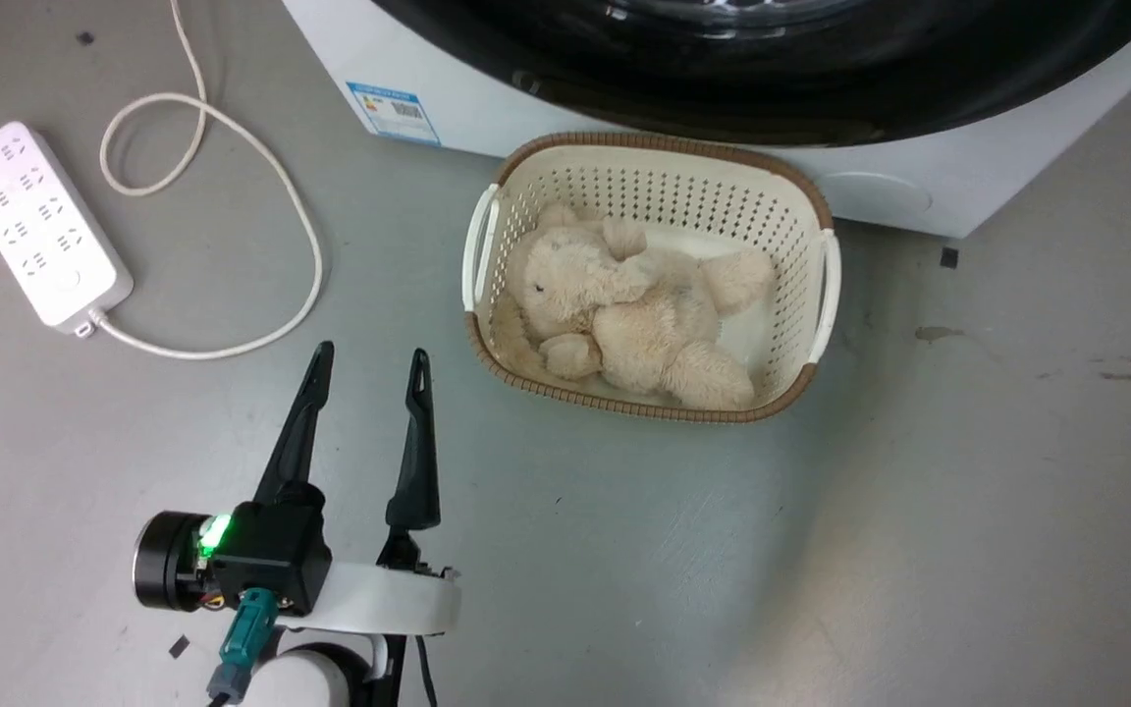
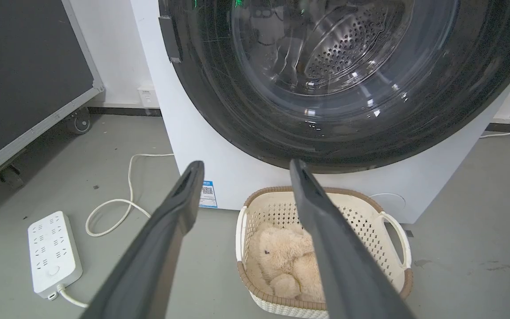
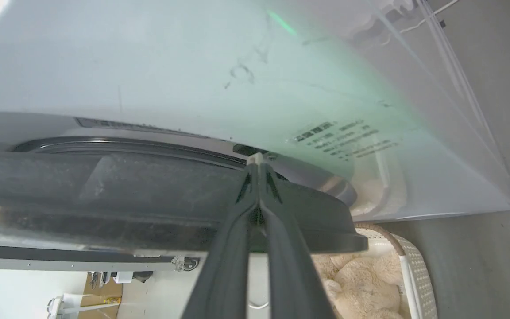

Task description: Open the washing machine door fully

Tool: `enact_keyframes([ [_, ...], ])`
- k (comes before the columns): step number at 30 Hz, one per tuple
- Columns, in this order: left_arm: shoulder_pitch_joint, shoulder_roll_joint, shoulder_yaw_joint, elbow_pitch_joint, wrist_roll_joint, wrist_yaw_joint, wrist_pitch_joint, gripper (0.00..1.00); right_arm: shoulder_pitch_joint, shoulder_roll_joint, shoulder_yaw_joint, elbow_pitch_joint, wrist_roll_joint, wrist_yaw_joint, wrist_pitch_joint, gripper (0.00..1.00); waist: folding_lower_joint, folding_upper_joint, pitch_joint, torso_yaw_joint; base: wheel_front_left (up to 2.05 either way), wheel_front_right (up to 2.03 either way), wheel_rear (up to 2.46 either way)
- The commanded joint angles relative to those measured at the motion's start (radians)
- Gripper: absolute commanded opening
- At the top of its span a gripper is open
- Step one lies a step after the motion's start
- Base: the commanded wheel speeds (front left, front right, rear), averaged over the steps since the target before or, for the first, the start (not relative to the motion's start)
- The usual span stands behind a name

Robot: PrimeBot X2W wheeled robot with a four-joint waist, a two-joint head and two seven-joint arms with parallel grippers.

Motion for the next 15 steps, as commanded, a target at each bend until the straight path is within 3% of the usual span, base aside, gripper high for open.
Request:
enact_keyframes([
  [1,-0.02,0.0,-0.006,-0.008,-0.005,0.004,-0.009,1.0,-0.043,-0.011,-0.011,0.023,0.023,0.0,0.016,0.0,-0.0001,-0.0001,0.01,0.006,0.0,0.0,0.0],
  [8,-0.035,0.001,-0.023,-0.011,-0.013,0.016,-0.024,1.0,-0.139,-0.029,-0.043,0.126,0.068,0.0,0.117,0.0,-0.0001,-0.0001,0.033,0.018,0.0,0.0,0.0],
  [15,-0.041,0.001,-0.037,-0.001,-0.027,0.023,-0.038,1.0,-0.128,-0.032,-0.056,0.181,0.102,0.0,0.199,0.0,-0.0001,-0.0001,0.009,0.017,0.0,0.0,0.0],
])
